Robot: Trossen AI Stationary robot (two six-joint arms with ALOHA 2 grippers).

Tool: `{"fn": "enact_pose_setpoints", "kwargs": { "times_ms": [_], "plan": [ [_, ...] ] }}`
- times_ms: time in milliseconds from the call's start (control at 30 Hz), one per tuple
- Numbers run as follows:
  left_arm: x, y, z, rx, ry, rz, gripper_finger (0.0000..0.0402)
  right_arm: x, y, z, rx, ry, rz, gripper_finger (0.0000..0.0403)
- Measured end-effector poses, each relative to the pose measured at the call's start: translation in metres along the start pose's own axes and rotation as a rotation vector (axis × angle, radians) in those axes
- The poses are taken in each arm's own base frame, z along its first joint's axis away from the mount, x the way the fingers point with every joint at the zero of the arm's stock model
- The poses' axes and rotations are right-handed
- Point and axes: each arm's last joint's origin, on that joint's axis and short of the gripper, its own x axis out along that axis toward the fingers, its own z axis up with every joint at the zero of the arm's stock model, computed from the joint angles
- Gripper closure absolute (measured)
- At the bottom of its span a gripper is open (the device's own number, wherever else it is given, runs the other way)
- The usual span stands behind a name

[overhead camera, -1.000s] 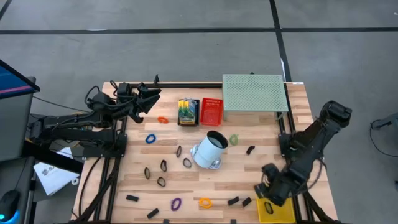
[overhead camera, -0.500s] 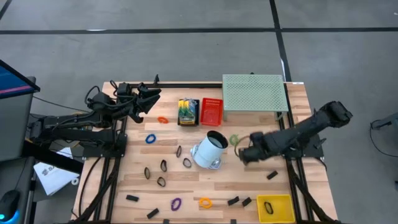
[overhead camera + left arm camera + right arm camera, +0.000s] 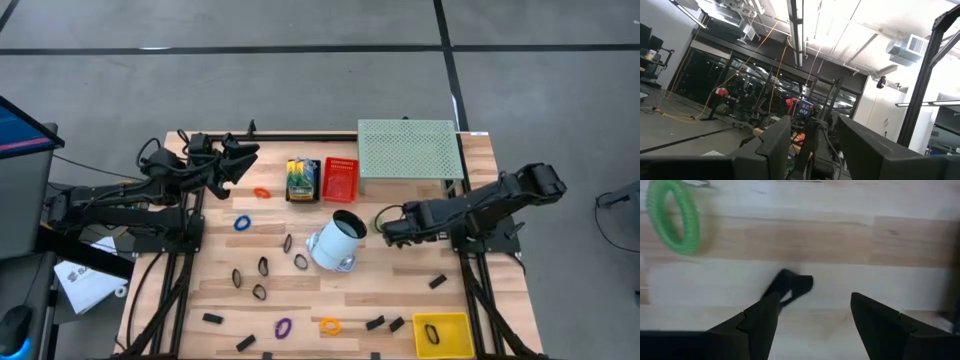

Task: Pick & Place Office Desk Supplies
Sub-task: Put the black rubber band into the yellow bin

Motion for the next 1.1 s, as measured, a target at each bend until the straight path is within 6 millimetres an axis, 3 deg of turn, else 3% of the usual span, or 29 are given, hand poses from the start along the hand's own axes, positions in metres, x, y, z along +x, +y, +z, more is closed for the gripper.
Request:
{"fn": "enact_pose_setpoints", "kwargs": {
  "times_ms": [267, 433, 533, 733, 900, 1100],
  "plan": [
    [0.0, 0.0, 0.0, 0.001, 0.002, 0.001, 0.0243, 0.024, -0.004, -0.002, 0.055, 0.011, 0.069, 0.0166],
    [0.0, 0.0, 0.0, 0.001, 0.002, 0.002, 0.0243, 0.028, -0.007, -0.002, 0.036, 0.009, 0.059, 0.0199],
    [0.0, 0.0, 0.0, 0.001, 0.002, 0.002, 0.0243, 0.027, -0.006, -0.002, 0.007, 0.011, 0.071, 0.0243],
    [0.0, 0.0, 0.0, 0.001, 0.002, 0.003, 0.0243, 0.025, 0.003, -0.008, -0.064, 0.028, 0.166, 0.0386],
    [0.0, 0.0, 0.0, -0.001, 0.002, 0.002, 0.0243, 0.0, 0.012, -0.027, -0.123, 0.046, 0.204, 0.0398],
    [0.0, 0.0, 0.0, -0.003, 0.003, 0.001, 0.0243, -0.068, 0.01, -0.073, -0.226, 0.069, 0.223, 0.0399]
  ]
}}
